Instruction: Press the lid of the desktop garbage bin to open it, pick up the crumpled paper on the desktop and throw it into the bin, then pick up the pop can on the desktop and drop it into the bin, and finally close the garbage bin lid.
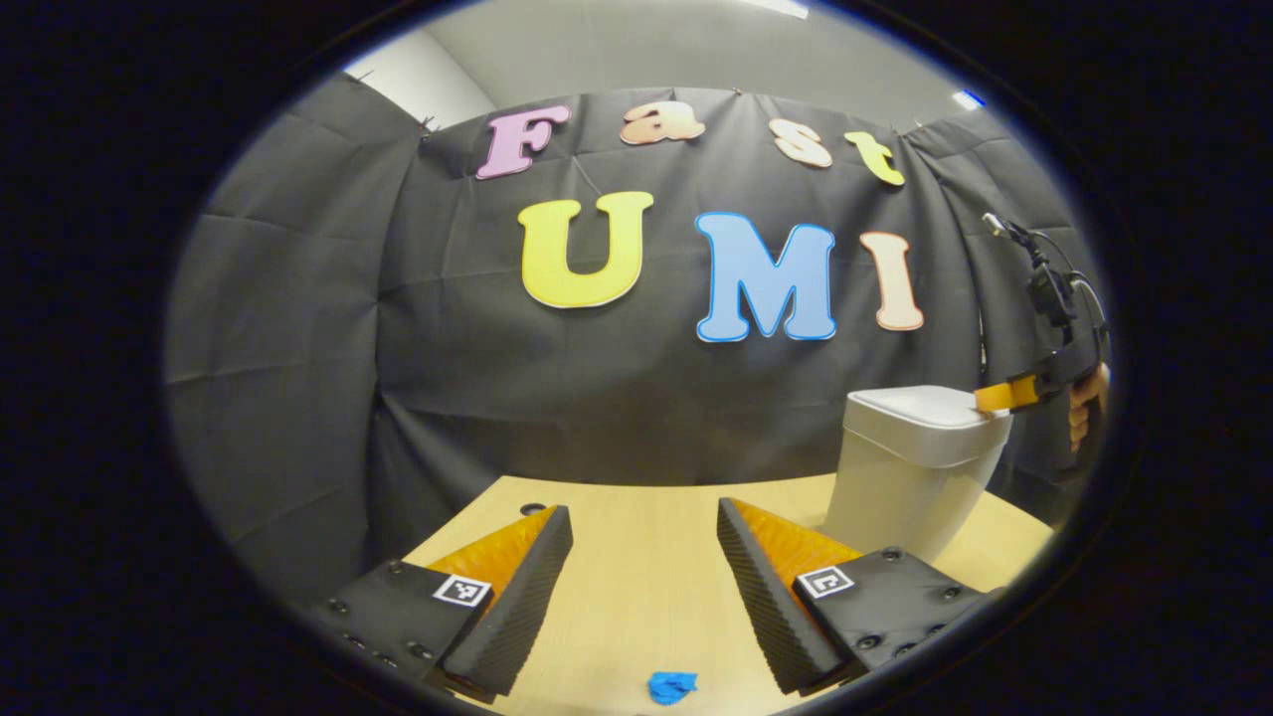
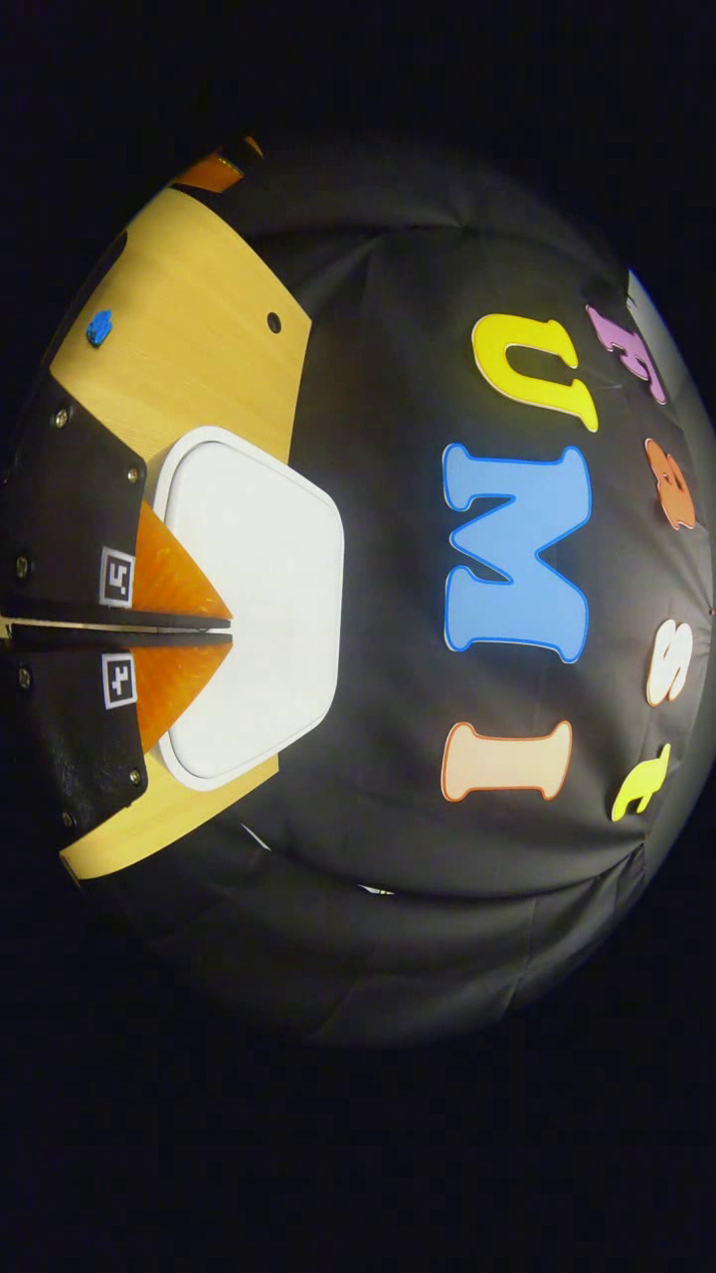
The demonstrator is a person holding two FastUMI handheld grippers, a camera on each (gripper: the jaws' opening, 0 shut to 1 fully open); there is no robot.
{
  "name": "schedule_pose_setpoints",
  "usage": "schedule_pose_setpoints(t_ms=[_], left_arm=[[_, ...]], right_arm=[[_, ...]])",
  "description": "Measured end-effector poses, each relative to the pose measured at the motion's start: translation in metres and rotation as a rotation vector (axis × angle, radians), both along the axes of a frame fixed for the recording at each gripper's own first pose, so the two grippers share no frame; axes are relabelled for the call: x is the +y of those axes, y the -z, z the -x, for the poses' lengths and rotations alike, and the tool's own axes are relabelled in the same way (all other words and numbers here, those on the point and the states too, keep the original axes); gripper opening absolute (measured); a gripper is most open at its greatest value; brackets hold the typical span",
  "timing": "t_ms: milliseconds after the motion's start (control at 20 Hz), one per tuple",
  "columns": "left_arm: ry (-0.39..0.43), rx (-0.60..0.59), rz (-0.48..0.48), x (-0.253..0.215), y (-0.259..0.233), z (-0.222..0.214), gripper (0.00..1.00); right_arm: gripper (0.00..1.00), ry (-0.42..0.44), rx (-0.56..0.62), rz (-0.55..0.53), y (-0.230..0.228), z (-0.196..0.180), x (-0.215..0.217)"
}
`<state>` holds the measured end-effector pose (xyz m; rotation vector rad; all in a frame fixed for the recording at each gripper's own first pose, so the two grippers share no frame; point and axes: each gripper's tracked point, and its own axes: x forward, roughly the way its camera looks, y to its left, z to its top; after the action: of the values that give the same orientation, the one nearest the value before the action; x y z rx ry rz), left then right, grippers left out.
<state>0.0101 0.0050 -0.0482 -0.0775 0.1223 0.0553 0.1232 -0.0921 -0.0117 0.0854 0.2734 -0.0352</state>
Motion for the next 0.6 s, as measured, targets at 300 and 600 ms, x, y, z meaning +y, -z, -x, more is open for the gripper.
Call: schedule_pose_setpoints(t_ms=[300, 600], left_arm=[[-0.014, -0.030, -0.019, 0.009, -0.012, 0.007, 1.00], [-0.046, -0.033, -0.020, 0.021, -0.014, 0.017, 0.93]], right_arm=[[0.03, -0.007, -0.026, -0.073, -0.012, 0.003, -0.001], [0.02, 0.005, -0.172, -0.075, -0.058, -0.004, -0.004]])
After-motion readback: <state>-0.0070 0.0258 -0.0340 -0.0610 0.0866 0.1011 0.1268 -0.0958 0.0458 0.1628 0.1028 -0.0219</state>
